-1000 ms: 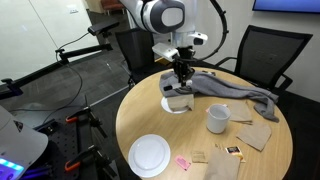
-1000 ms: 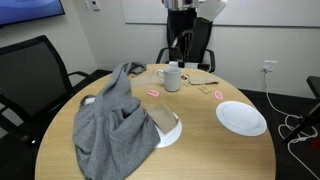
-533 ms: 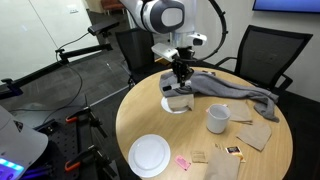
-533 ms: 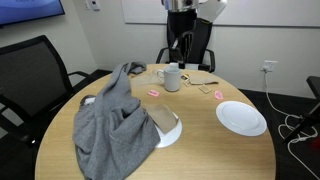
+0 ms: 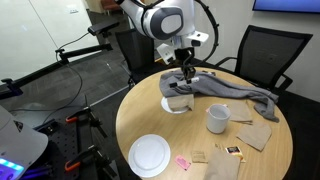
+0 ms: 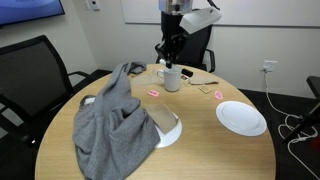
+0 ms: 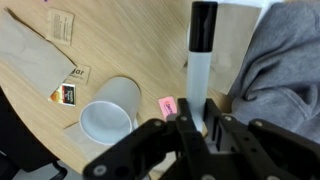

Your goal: Move the mug to the right, pick the pen and put it in the mug

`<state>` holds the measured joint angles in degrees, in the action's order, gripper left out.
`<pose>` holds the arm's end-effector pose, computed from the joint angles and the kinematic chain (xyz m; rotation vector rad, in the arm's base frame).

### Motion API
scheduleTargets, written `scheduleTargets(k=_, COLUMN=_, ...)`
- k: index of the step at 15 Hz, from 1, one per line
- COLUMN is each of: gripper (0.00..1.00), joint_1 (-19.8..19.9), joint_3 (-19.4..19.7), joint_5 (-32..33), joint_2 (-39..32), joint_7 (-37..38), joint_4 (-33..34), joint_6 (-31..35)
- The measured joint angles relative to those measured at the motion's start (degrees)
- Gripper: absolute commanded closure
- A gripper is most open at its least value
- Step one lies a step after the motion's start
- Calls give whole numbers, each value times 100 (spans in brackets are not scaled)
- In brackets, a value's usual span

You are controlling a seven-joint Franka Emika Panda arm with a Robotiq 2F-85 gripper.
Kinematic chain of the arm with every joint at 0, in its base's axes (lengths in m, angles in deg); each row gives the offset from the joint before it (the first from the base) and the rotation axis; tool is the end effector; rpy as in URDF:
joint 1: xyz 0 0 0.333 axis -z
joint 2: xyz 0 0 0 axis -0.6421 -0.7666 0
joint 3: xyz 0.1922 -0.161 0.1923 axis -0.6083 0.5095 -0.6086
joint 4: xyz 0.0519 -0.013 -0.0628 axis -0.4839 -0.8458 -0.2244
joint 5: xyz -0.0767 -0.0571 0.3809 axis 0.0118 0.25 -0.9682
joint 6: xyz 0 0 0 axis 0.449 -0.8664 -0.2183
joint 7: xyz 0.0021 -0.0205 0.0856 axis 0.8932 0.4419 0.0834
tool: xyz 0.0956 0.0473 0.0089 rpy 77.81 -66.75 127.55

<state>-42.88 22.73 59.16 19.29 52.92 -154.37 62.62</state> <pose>0.6409 -0.0325 0.2036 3.0258 -0.4426 0.2204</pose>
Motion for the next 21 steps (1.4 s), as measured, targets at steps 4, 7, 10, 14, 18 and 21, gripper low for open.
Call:
scheduleTargets(k=4, gripper=95, joint_1=-459, joint_3=484, joint_5=1, joint_2=-272, joint_7=1195, joint_4=6, joint_6=944)
scheduleTargets(k=7, gripper=95, joint_1=-1099, joint_3=1163, joint_5=0, joint_2=-533, joint_7=2212, joint_4=43, joint_6=1429)
scheduleTargets(k=10, gripper=95, joint_1=-1812, joint_3=1936, joint_5=-5, joint_2=-843, joint_7=3312, joint_4=134, joint_6=1613)
scheduleTargets(k=14, gripper=95, joint_1=-2603, joint_3=2855, joint_5=-7, joint_2=-1292, joint_7=4774, joint_4=298, joint_6=1631)
scheduleTargets(k=18, gripper=95, joint_1=-3333, joint_3=3762, joint_5=-9, joint_2=-1800, joint_7=6135, joint_4=394, joint_6=1637)
scheduleTargets(k=21, gripper=95, joint_1=-3825, joint_3=4382, joint_5=-27, joint_2=-2221, joint_7=6995, joint_4=401, joint_6=1637)
